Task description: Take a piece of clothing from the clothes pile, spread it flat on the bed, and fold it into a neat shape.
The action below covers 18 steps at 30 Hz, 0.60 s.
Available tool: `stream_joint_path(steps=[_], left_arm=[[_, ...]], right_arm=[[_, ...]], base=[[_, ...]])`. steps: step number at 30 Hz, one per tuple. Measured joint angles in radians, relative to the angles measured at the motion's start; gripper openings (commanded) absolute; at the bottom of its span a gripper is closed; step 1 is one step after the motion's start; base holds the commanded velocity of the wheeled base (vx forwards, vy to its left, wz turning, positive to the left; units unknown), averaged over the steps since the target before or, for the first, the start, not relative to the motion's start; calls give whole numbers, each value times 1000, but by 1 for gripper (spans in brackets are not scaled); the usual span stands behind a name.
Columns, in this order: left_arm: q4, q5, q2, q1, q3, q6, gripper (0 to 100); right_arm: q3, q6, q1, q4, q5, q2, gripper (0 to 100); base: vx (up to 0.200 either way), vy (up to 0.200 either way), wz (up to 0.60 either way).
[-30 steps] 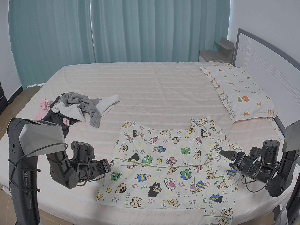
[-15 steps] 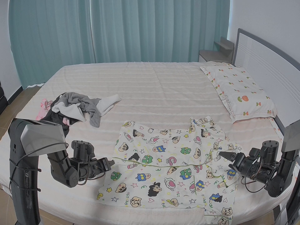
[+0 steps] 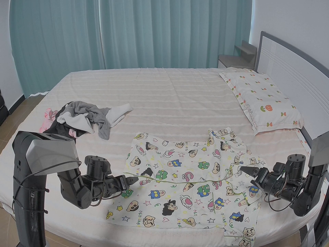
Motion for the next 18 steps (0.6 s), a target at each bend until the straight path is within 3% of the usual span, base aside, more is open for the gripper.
stream_joint_path(steps=[11, 12, 18], left_arm=[[0, 7, 20, -1, -4, 14, 100], [0, 7, 21, -1, -4, 14, 0], [0, 10, 23, 10, -3, 12, 0]], right_arm=[[0, 0, 0, 0, 0, 1, 100], [0, 0, 0, 0, 0, 2, 100], [-1, 0, 0, 0, -1, 4, 100]], base=[[0, 0, 0], [0, 0, 0], [0, 0, 0]])
